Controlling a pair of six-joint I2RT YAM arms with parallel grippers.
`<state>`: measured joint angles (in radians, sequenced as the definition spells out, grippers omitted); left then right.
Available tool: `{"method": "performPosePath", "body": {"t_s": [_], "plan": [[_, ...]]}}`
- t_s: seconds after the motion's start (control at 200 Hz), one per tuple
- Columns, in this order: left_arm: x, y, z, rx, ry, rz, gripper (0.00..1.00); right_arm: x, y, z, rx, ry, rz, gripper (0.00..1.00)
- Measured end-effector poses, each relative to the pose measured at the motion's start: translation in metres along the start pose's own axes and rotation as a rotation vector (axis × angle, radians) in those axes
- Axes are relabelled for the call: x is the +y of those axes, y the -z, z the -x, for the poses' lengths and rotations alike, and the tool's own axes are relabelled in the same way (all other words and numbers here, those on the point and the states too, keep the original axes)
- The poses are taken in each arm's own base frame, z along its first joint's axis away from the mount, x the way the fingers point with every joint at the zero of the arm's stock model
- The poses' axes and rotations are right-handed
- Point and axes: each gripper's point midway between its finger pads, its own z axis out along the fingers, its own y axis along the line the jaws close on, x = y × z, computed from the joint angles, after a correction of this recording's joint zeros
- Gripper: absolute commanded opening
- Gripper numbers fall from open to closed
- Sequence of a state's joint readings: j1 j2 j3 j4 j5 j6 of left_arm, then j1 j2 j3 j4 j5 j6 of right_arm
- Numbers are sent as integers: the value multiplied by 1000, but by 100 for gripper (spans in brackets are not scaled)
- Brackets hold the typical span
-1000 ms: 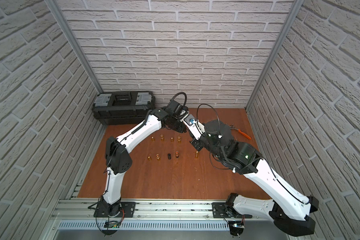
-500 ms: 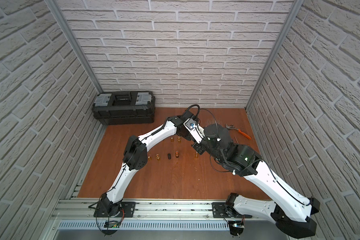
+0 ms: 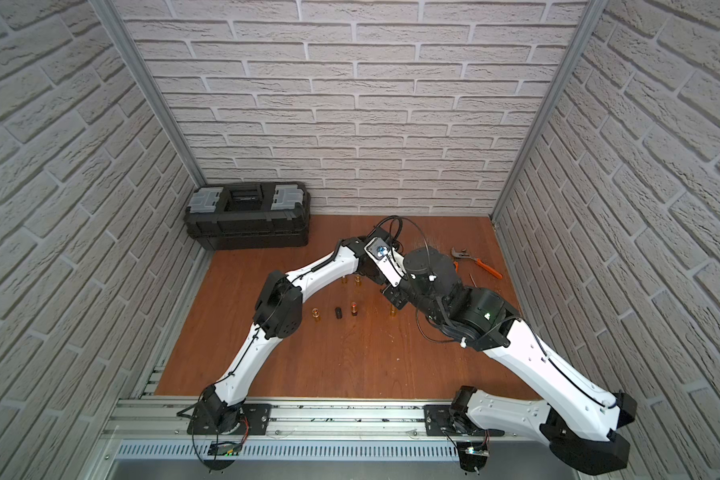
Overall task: Open the lipstick cap
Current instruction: Place the cover at the center of the board.
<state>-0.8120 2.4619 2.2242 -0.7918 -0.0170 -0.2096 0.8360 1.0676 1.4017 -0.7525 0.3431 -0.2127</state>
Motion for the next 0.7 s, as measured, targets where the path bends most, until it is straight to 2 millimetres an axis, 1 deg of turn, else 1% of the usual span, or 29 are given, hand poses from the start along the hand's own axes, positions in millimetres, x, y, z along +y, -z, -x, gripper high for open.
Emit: {"method": "performPosePath", "body": {"t_s": [0.085, 0.255, 0.3, 0.405, 0.445, 0.59, 0.7], "plan": [[0, -8, -4, 12, -3, 4, 14, 1, -1, -1, 4, 2, 1, 6], [0, -7, -2, 9, -7, 5, 18, 1, -2, -1, 6, 2, 1, 7], [0, -7, -1, 8, -8, 5, 23, 1, -3, -2, 8, 3, 2, 7], [-1, -6, -2, 10, -12, 5, 39, 2, -4, -3, 12, 4, 3, 6], [-1, -6, -2, 12, -10, 5, 43, 2, -4, -3, 12, 3, 3, 6], [-1, -5, -3, 15, -3, -1, 47, 2, -4, -3, 12, -9, 4, 7], [-2, 2, 3, 2, 20, -31, 49, 3, -3, -3, 10, -16, 9, 7]]}}
